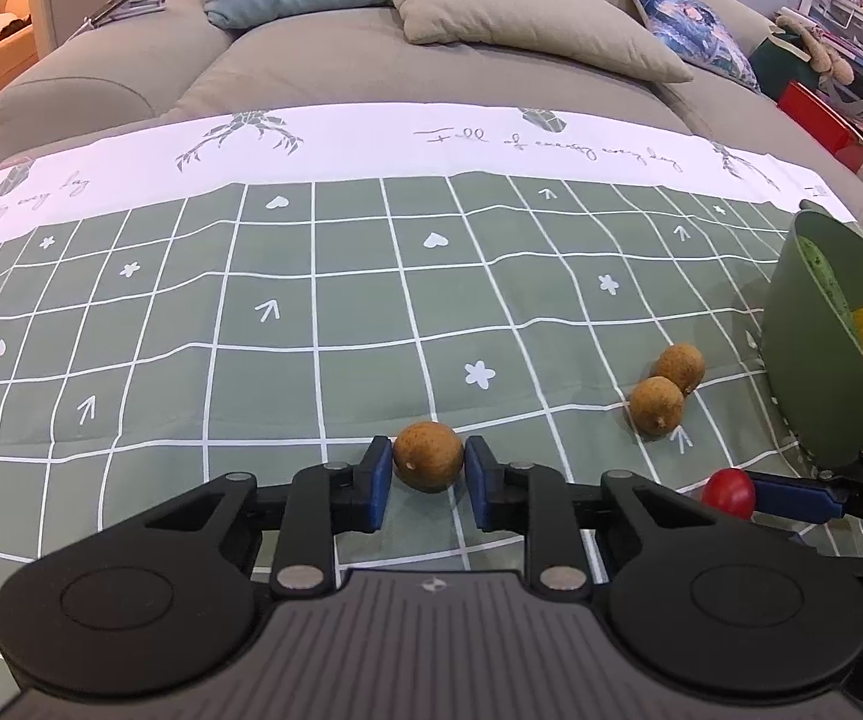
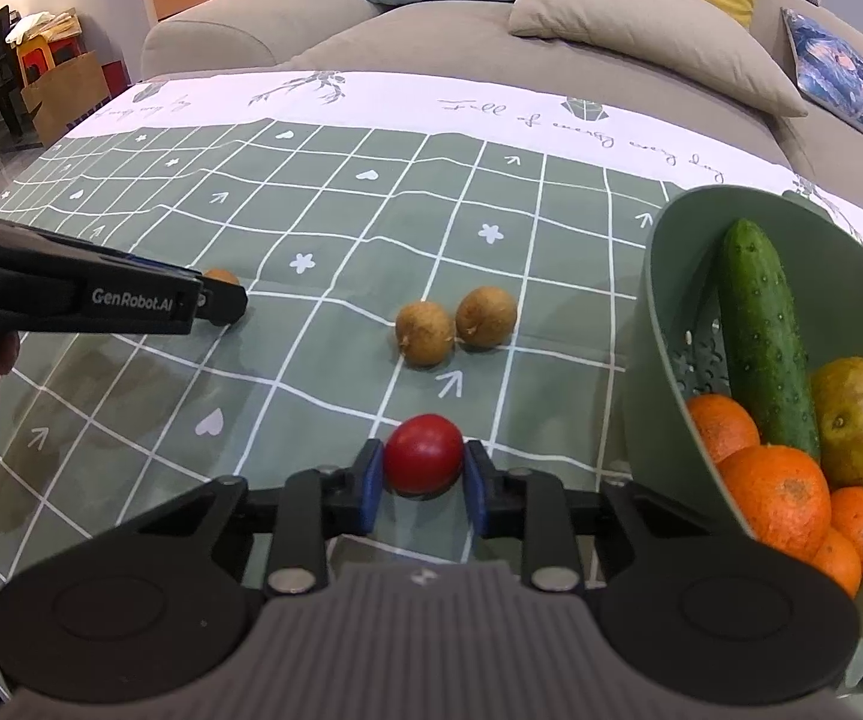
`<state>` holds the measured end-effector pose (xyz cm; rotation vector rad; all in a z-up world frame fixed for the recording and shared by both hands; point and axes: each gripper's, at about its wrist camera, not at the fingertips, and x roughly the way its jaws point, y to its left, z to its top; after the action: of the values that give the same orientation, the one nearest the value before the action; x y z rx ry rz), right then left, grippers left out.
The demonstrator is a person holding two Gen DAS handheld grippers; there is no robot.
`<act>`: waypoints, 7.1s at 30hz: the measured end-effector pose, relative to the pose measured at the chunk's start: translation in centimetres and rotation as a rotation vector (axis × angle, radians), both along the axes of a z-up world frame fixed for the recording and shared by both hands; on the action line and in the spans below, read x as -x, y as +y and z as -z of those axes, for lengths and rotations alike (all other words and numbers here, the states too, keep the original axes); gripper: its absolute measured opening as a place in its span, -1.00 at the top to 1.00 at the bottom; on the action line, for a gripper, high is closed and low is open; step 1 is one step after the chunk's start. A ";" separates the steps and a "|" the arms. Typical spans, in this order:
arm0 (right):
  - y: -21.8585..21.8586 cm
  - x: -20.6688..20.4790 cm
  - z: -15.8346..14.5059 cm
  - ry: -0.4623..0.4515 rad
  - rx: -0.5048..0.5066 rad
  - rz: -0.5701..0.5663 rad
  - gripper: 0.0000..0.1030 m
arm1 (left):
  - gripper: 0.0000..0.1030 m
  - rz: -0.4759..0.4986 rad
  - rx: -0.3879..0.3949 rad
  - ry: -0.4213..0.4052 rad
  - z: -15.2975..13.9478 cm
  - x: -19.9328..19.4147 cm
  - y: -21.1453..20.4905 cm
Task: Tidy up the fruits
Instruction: 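Grasp the red tomato with the right tool while the left tool grasps a kiwi, then carry the tomato and kiwi over the colander and lower them inside, then open both tools to release the tomato and kiwi, then move both tools back toward the two remaining kiwis, then grasp a kiwi with the left tool while the right tool grasps the other kiwi, then carry both kiwis over the colander and lower them inside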
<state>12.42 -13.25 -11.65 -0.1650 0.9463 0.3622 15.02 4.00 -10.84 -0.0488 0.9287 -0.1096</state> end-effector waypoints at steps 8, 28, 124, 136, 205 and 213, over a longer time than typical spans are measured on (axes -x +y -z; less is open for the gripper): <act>-0.4 0.6 -2.2 -0.027 -0.043 -0.007 0.54 | 0.45 0.034 0.016 -0.040 -2.5 1.9 -1.1; -8.7 1.2 -8.7 -0.160 -0.059 0.070 0.54 | 0.45 0.204 0.105 -0.116 -8.5 2.6 -9.9; -1.7 -5.0 -7.1 -0.092 0.134 -0.309 0.55 | 0.23 -0.080 0.209 0.074 -4.0 -0.6 -4.6; -1.1 -8.6 -4.5 -0.034 0.262 -0.655 0.58 | 0.24 -0.060 0.232 0.171 0.2 -3.2 -6.0; -11.2 -4.3 -9.4 -0.024 0.114 -0.347 0.54 | 0.45 -0.129 0.466 0.142 -8.4 0.4 -11.0; -13.5 -6.3 -8.0 -0.012 0.143 -0.310 0.54 | 0.45 -0.148 0.514 0.207 -7.5 -2.3 -14.0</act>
<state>18.76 -26.74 -3.64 -0.4474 0.9356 0.5781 17.31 -10.04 -3.33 -0.6131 1.0808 -0.2065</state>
